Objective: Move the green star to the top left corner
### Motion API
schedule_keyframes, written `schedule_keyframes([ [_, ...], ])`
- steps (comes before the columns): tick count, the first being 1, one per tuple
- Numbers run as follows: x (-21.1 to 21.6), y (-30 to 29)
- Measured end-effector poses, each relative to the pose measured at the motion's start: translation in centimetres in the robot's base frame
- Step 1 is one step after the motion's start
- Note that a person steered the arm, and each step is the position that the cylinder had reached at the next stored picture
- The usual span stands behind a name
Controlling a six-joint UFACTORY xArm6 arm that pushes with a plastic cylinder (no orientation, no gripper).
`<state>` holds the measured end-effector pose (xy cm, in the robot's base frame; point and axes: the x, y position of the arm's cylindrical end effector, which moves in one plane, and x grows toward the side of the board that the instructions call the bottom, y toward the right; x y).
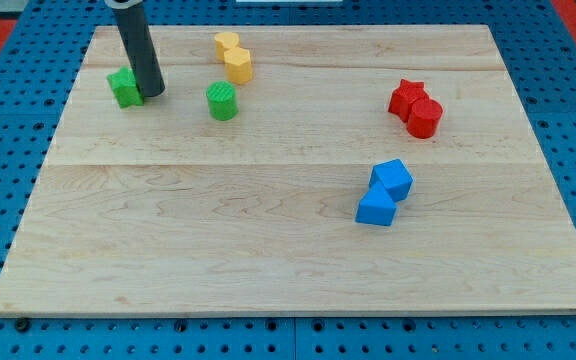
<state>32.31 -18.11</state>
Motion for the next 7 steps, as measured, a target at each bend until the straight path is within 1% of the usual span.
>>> schedule_keyframes([
  [1,0.7,0.0],
  [2,4.8,-0.1],
  [3,5.0,-2.2],
  [4,5.0,-2.5],
  [5,3.9,-2.5],
  [7,-1.1,-2.5],
])
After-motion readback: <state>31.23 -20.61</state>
